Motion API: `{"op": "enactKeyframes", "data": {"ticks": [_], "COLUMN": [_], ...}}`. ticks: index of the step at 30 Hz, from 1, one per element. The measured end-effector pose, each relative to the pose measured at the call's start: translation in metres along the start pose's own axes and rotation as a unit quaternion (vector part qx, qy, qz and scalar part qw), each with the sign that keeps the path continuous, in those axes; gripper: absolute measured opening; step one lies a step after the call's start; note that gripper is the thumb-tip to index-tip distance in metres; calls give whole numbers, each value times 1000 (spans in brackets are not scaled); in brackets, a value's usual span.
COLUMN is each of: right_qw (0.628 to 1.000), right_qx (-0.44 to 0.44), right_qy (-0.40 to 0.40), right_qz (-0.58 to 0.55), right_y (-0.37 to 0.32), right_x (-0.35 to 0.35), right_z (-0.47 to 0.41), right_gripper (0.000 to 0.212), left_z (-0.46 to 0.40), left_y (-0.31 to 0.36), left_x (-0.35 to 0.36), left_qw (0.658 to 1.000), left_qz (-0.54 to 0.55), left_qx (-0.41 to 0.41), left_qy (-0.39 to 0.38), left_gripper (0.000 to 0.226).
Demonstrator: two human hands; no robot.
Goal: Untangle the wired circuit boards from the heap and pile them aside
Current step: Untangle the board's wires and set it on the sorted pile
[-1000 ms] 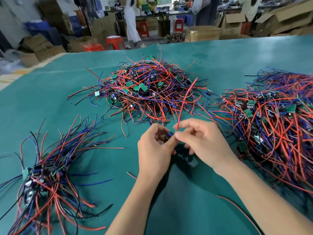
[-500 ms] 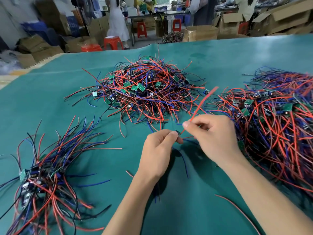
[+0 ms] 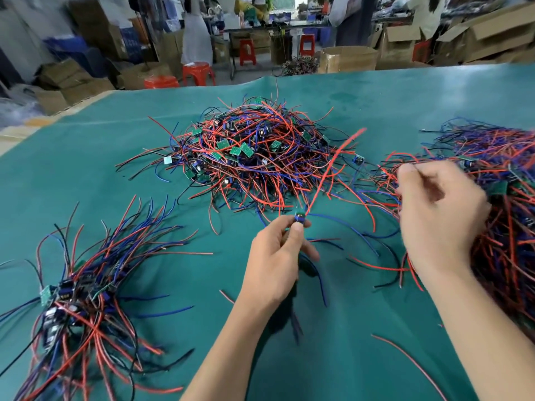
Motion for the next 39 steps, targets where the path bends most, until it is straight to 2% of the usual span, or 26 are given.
{"op": "enactKeyframes", "data": {"ticks": [2, 4, 5, 6, 10, 16, 21, 27, 35, 37, 39], "right_qw": [990, 955, 939, 930, 933, 916, 928, 962, 991, 994, 997], "right_qx": [-31, -46, -63, -79, -66, -106, -136, -181, -117, -96, -50], "right_qy": [-140, -294, -338, -358, -350, -384, -343, -203, -15, 33, 11], "right_qz": [-13, -22, -9, 3, -40, -51, -54, -30, -66, -35, 57], "right_y": [-14, -24, -26, -26, -24, -35, -39, -40, -11, 2, 18], "right_x": [18, 38, 45, 50, 47, 47, 44, 34, 4, -11, -21], "right_z": [17, 41, 50, 55, 52, 59, 62, 56, 6, -11, -25], "right_gripper": [27, 23, 22, 22, 20, 22, 23, 19, 23, 26, 37], "left_z": [-1, -2, -1, -1, -1, -1, 0, -1, 0, 0, 0], "left_y": [0, 1, 1, 1, 1, 0, 1, 6, 1, 0, -1], "left_x": [1, 1, 1, 0, 0, 0, 1, 2, 9, 8, 7], "left_qw": [1000, 999, 999, 998, 999, 998, 999, 997, 996, 994, 992], "left_qz": [18, -7, -21, -26, -7, -20, -26, 7, -40, -79, -109], "left_qx": [-2, 14, 22, 25, 20, 29, 29, 23, 8, 14, 14], "left_qy": [-17, -33, -39, -41, -44, -46, -38, -68, -79, -71, -62], "left_gripper": [20, 23, 24, 24, 21, 22, 28, 27, 23, 21, 22]}}
Point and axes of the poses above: each hand's wrist, its own z-axis away from the middle knuckle, its own x-axis out of the palm, y = z × x, the point moved 3 cm from there along -z, towards the middle knuckle, and after that the axes turned 7 degrees about -y, right-handed, at the moved point
